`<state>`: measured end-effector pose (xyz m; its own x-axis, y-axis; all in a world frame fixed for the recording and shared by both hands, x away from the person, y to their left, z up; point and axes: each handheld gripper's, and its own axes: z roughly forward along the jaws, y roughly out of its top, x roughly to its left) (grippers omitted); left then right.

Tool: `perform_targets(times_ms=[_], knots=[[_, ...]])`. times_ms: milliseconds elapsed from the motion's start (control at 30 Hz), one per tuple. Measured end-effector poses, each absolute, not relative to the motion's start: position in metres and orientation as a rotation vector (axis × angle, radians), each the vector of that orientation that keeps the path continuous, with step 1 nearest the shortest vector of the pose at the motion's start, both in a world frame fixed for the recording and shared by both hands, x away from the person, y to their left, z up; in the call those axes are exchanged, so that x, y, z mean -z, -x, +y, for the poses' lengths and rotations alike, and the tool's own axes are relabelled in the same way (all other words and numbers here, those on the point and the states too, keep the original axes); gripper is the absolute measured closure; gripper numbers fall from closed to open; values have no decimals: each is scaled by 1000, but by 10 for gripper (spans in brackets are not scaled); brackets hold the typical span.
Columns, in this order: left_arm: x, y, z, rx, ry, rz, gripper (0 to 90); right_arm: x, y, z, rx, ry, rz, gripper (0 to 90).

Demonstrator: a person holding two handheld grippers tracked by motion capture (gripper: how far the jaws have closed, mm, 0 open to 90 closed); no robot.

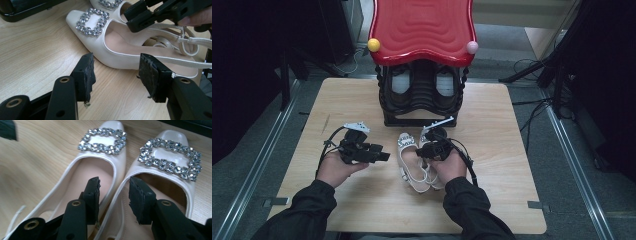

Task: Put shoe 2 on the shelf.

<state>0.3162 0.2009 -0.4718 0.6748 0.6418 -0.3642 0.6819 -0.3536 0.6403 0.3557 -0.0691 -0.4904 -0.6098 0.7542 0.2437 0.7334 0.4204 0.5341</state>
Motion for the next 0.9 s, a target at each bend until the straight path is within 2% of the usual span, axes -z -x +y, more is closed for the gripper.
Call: perform_targets(times_ms=[367, 500, 900], knots=[[472, -316, 201, 62, -2087, 1013, 466, 495, -340, -64, -883, -1364, 2644, 634], [472, -315, 199, 52, -2090, 1012, 467, 498, -337, -67, -891, -1393, 2622, 718], [470, -315, 204, 38, -2067, 1020, 466, 500, -336, -63, -844, -1410, 2601, 840]])
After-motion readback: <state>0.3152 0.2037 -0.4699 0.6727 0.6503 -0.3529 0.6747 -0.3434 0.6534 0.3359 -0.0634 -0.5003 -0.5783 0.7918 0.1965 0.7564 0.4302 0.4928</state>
